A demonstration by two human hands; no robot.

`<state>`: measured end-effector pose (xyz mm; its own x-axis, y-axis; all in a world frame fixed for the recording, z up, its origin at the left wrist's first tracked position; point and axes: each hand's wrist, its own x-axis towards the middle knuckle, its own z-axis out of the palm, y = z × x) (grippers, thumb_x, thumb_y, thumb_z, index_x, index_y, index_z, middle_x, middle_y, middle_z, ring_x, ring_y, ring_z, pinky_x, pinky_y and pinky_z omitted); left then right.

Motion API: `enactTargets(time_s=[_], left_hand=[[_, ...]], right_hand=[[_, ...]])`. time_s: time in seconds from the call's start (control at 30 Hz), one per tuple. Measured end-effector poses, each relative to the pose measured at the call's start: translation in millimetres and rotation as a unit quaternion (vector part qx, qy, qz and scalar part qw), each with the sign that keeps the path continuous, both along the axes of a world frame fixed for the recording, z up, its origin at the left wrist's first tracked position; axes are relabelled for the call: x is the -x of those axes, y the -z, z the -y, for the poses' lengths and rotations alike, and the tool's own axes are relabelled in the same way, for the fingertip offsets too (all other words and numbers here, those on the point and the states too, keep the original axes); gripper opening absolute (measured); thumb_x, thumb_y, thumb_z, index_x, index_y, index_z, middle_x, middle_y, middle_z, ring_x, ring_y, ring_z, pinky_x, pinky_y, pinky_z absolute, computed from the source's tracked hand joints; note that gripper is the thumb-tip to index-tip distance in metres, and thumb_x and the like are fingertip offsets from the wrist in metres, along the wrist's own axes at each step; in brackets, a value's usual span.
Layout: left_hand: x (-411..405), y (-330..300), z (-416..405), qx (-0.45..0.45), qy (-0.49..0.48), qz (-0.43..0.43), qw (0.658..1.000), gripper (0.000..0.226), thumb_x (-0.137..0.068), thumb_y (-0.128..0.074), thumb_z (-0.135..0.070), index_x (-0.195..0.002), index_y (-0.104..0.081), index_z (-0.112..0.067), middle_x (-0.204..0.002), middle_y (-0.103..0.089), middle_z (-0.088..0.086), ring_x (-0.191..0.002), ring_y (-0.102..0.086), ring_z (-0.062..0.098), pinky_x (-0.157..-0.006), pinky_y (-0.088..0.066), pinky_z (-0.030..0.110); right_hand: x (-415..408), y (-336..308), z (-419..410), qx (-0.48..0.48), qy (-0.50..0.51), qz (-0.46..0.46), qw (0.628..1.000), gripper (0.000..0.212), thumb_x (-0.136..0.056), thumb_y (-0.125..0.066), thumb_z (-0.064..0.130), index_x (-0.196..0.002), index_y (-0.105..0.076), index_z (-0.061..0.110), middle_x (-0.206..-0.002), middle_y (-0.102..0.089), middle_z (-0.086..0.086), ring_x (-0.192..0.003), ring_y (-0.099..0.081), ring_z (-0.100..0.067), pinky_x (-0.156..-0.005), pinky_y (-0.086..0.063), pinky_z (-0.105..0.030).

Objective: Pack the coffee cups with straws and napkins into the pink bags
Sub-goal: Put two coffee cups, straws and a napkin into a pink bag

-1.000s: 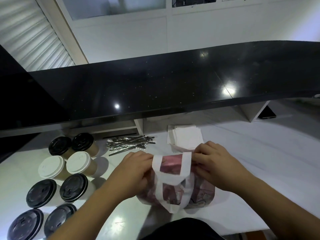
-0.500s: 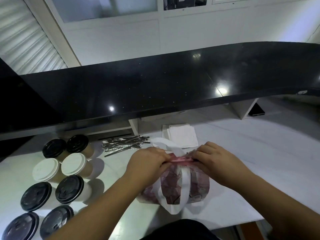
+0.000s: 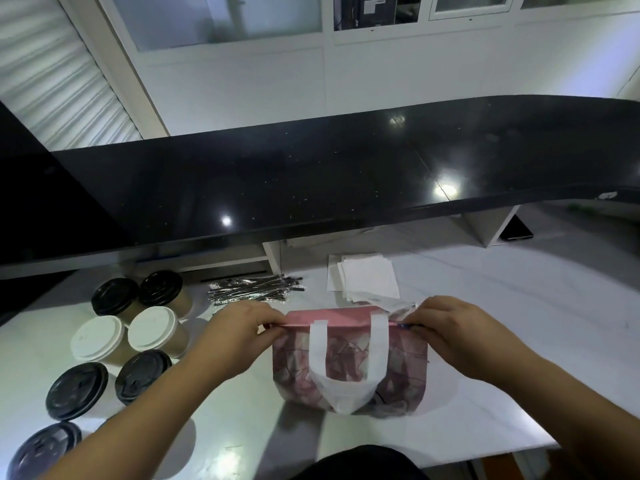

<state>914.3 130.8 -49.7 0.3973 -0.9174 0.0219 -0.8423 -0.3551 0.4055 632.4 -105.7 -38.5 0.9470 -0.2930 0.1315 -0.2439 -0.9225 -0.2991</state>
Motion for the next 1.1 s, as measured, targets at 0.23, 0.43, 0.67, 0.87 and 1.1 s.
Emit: enactTargets(time_s=[0.23,0.43,0.67,0.87,1.1], left_hand=[[8.8,4.0,1.2,0.027,-0.026,-0.007,0.999,0.014,-0.097,-0.072,-0.027,-0.108,-0.080,-0.029,-0.097,-0.071,-0.019,-0.096,-0.063,0.008,-0.087,-0.052,0.031],[8.0,6.9,-3.0,0.053,-0.053,-0.066,0.995,0.020,-0.100,-0.067,-0.028,-0.116,-0.075,-0.037,-0.110,-0.067,-0.027,-0.107,-0.057,-0.002,-0.091,-0.044,0.015],[-5.6,10.1,-18.2,0.141,-0.110,-0.132,0.975,0.032,-0.099,-0.067,-0.027,-0.122,-0.061,-0.049,-0.121,-0.055,-0.037,-0.116,-0.053,-0.010,-0.094,-0.044,0.013],[-30.8,-4.4,-34.1,0.198,-0.138,-0.180,0.954,0.031,-0.099,-0.067,-0.021,-0.118,-0.064,-0.045,-0.118,-0.061,-0.028,-0.111,-0.058,-0.013,-0.082,-0.043,0.001],[-68.4,-66.0,-38.4,0.276,-0.144,-0.206,0.928,0.012,-0.088,-0.061,-0.052,-0.100,-0.063,-0.054,-0.106,-0.065,-0.025,-0.096,-0.065,-0.006,-0.073,-0.046,0.003]], right_hand=[[-2.3,6.4,-16.8,0.069,0.042,-0.018,0.997,0.030,-0.087,-0.071,0.043,-0.114,-0.063,0.032,-0.100,-0.063,0.013,-0.087,-0.058,-0.012,-0.069,-0.052,-0.024],[-34.7,8.9,-41.7,0.152,-0.002,-0.086,0.985,0.047,-0.075,-0.077,0.046,-0.116,-0.067,0.027,-0.096,-0.062,0.006,-0.083,-0.056,-0.019,-0.074,-0.052,-0.032],[-50.5,-27.3,-53.6,0.137,0.004,-0.154,0.978,0.017,-0.081,-0.065,0.024,-0.094,-0.074,0.031,-0.081,-0.063,0.011,-0.078,-0.056,-0.014,-0.066,-0.036,-0.023],[-80.4,-113.8,-81.1,0.111,0.061,-0.161,0.979,0.026,-0.093,-0.049,0.042,-0.099,-0.071,0.030,-0.085,-0.063,0.012,-0.077,-0.057,-0.006,-0.075,-0.054,-0.024],[-149.6,-229.8,-84.5,0.102,0.179,-0.105,0.973,0.030,-0.088,-0.055,0.041,-0.065,-0.069,0.028,-0.051,-0.063,0.011,-0.048,-0.062,-0.005,-0.046,-0.056,-0.025]])
